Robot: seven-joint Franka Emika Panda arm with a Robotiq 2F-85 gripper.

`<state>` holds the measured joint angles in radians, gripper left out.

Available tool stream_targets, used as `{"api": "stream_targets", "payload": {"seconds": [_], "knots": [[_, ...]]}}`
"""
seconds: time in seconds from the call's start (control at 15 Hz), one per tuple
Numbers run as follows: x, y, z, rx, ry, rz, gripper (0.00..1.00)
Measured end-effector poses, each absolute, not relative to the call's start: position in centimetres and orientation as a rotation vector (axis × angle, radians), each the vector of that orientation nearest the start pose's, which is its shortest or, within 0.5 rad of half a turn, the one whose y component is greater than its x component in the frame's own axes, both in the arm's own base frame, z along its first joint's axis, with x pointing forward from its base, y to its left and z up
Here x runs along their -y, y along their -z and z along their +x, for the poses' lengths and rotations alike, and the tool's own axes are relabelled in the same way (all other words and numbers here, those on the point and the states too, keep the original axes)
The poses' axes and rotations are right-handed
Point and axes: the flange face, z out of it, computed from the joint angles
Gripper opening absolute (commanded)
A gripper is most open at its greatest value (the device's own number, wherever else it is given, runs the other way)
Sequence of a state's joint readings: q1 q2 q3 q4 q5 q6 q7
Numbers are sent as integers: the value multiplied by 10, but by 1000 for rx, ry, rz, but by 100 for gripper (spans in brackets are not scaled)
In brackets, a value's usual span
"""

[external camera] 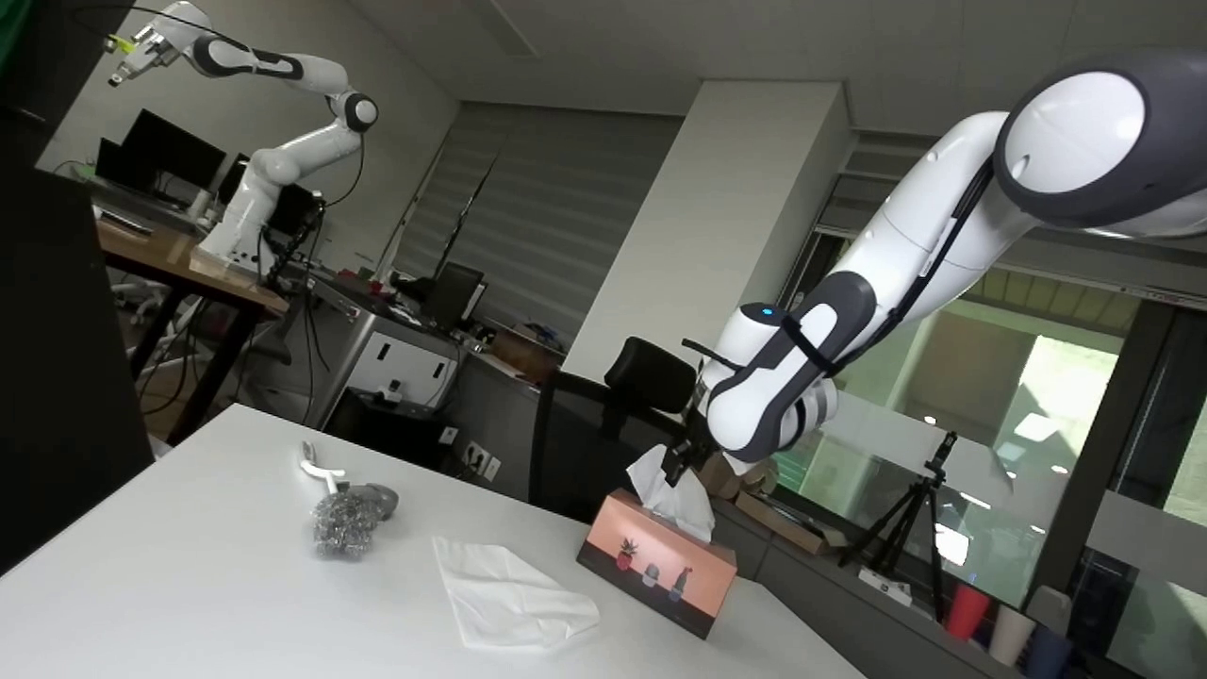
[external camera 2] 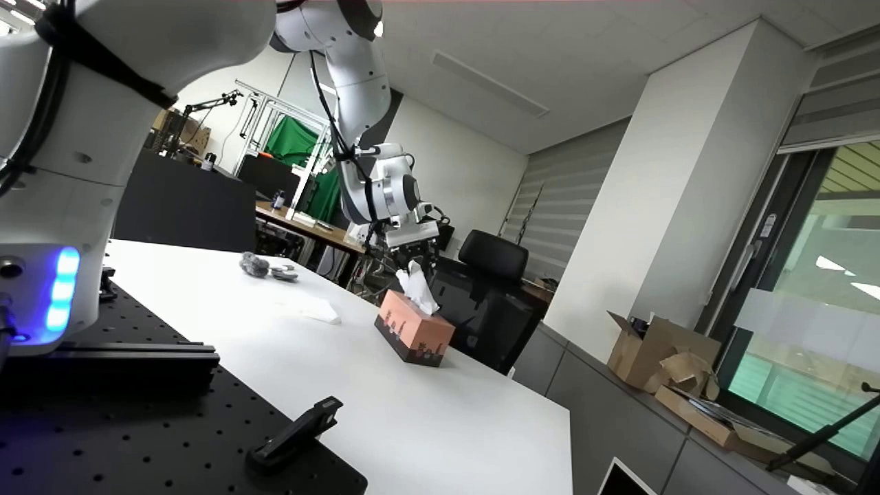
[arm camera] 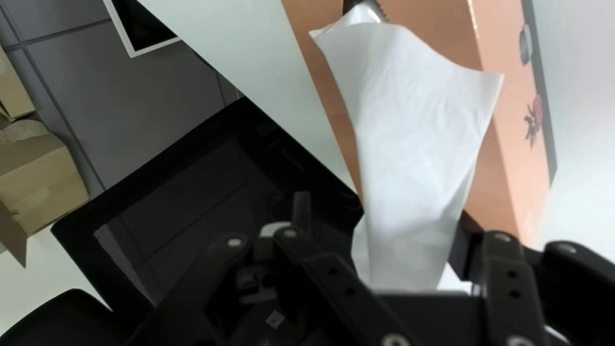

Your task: Put a tissue on the table

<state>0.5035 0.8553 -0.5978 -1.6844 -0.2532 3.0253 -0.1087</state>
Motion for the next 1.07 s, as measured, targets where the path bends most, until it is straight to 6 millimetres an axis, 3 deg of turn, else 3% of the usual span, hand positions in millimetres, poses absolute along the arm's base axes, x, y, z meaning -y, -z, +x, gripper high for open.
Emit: {"api": "stream_targets", "payload": {"seconds": [0.33, 0.73, 1.07], "knots": [[-24, -221, 723, -760, -592, 2443, 3], [-23, -231, 732, -808, -593, 2402, 0], [-34, -254, 739, -834, -644, 2375, 0]]}}
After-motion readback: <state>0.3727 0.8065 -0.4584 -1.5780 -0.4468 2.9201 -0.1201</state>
